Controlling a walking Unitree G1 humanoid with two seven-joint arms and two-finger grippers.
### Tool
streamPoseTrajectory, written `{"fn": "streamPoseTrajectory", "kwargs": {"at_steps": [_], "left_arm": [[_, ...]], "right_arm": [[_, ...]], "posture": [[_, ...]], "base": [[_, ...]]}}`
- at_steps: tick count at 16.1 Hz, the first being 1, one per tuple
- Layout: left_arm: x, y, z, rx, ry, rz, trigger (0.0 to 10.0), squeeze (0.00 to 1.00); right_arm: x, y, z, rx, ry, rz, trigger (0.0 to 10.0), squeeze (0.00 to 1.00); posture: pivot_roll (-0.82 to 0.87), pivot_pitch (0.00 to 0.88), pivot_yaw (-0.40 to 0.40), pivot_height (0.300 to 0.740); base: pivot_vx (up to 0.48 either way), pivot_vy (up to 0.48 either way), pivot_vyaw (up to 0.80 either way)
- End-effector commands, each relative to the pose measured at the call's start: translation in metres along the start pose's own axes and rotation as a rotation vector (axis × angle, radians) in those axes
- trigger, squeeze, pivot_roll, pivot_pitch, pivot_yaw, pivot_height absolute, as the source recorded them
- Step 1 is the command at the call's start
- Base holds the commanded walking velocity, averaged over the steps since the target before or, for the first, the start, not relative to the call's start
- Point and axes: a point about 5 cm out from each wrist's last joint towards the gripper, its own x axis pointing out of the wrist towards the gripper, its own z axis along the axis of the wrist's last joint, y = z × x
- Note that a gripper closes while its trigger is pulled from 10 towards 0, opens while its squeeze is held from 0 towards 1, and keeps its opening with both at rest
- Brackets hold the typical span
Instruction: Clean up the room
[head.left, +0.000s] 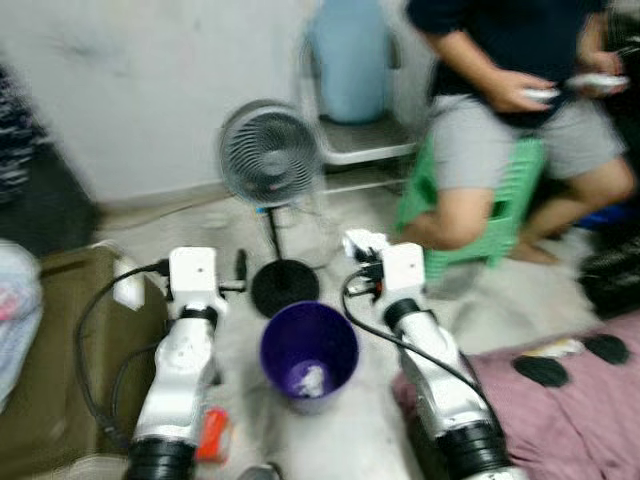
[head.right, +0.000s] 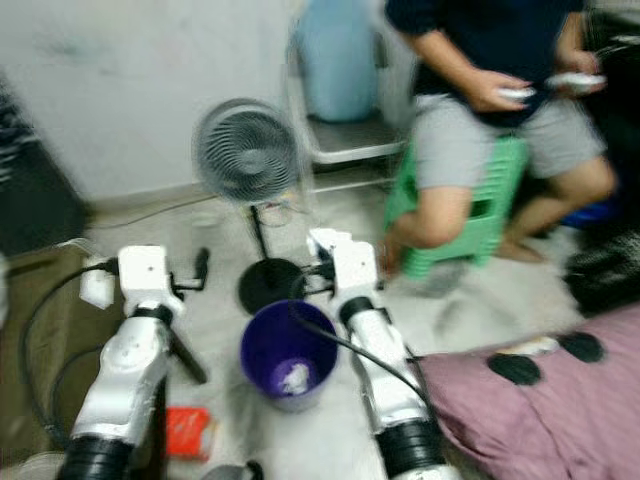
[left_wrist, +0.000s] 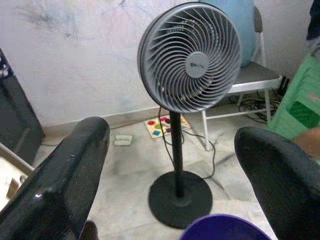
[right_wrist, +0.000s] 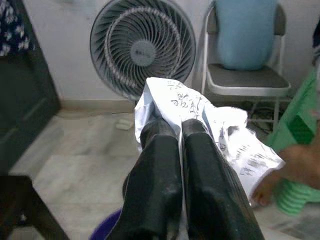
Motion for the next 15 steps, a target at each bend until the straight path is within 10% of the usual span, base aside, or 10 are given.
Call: {"fn": "streamPoseTrajectory", "kwargs": {"at_steps": [1, 15], "left_arm": [[0.0013, 0.0007, 0.0007, 0.012, -0.001, -0.010, 10.0, 0.00], [0.0009, -0.0004, 0.0008, 0.000, -0.005, -0.018, 10.0, 0.00]], "right_arm": [[0.0002, 0.0010, 0.0050, 0.001, -0.018, -0.004, 10.0, 0.00], [-0.0005, -0.0007, 0.0038, 0.009, -0.010, -0.013, 10.0, 0.00]], "posture": [[0.02, 0.013, 0.026, 0.740], [0.02, 0.035, 0.022, 0.740]], "base": [[0.000, 0.000, 0.80], [0.000, 0.000, 0.42]]}}
